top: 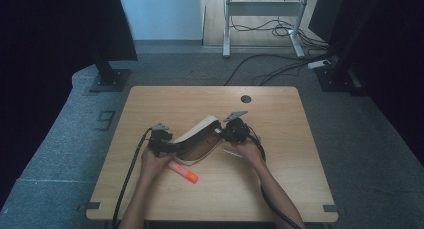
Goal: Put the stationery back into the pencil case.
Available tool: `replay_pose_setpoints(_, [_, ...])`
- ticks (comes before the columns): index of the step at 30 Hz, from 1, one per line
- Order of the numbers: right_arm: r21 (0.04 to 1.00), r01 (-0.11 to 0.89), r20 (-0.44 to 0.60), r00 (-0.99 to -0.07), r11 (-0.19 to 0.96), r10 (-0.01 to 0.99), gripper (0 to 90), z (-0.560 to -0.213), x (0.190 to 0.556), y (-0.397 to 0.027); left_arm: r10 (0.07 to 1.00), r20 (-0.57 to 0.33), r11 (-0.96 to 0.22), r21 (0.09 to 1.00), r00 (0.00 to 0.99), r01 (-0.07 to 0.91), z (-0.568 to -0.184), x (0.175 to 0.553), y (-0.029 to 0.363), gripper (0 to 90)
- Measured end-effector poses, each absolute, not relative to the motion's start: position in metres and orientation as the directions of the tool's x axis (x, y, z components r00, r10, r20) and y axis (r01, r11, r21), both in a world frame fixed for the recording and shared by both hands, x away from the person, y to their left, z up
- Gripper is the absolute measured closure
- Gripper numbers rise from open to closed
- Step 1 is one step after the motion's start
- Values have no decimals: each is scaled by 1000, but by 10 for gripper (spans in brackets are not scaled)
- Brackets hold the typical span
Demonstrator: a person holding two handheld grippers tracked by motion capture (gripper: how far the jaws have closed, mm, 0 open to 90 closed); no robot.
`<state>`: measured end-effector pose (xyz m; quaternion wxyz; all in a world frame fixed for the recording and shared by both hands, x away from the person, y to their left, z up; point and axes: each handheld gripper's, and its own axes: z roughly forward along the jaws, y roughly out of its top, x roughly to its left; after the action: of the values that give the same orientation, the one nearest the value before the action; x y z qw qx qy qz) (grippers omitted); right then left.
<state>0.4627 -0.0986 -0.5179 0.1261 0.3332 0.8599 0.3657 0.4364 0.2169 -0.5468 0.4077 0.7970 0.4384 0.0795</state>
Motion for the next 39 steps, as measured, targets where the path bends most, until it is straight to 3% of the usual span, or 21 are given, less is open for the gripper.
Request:
replay_pose_setpoints(10, [692,502,41,-745,519,666,714,-529,471,-86,763,-231,-284,719,604,634,-547,436,217,145])
replay_pose_setpoints(14, [701,491,32,-746,517,665,652,-521,468,-91,763,-231,-283,719,603,634,-547,436,217,145])
replay_pose_setpoints(23, [712,477,30,-755,516,656,601,-508,455,-109,763,-231,-283,719,603,635,-547,436,217,145])
replay_pose_setpoints(27, [709,489,39,-746,508,665,525,-505,445,-123,764,-231,-283,719,603,635,-547,436,217,145])
replay_pose_setpoints(39, [688,500,58,-760,526,647,606,-515,419,-152,764,-232,-282,719,602,635,-547,436,217,145])
